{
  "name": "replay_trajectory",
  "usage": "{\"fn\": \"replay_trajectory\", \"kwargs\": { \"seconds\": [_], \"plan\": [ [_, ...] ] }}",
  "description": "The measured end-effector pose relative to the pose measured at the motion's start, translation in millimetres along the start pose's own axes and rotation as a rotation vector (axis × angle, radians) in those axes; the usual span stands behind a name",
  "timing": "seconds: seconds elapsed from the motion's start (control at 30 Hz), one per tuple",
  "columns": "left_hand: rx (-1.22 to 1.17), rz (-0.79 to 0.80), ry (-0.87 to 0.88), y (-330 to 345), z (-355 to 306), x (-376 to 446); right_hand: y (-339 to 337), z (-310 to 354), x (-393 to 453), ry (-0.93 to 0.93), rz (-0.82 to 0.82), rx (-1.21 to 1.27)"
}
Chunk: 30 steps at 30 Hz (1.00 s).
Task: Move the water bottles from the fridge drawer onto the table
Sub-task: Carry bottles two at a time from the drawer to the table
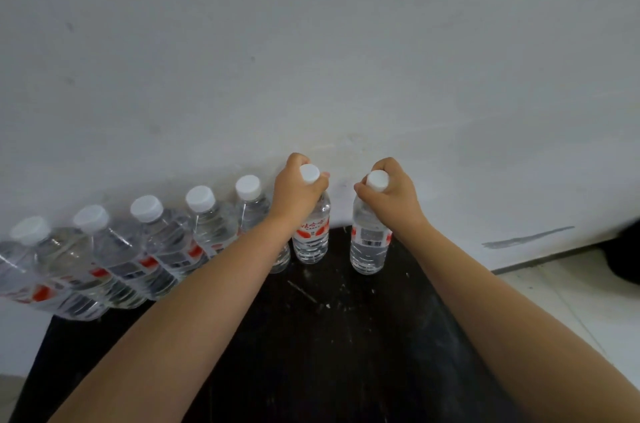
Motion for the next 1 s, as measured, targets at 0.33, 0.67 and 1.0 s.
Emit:
{"fn": "replay_trajectory", "kwargs": {
  "seconds": [0.33, 0.67, 1.0],
  "plan": [
    [0.578, 0.197, -0.019, -28.7, -16.7, 5.0, 22.5, 4.2, 27.3, -0.024, 0.104, 0.045],
    [0.973, 0.147, 0.088, -40.0, -30.6, 1.1, 37.5, 5.7, 33.1, -0.069, 0.165, 0.074],
    [0.932, 0.147, 0.133, -40.2, -24.5, 3.7, 31.7, 3.5, 37.9, -0.077, 0.299, 0.049]
  ]
}}
Point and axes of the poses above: each hand's wrist, its own x-axis towards the middle knuckle, its own y-axis out of the palm, z = x × y, the point moved 1 cm from there along x, towards the middle knuckle, and after that the axes turned 13 degrees about -y, right-handed, at the moved point
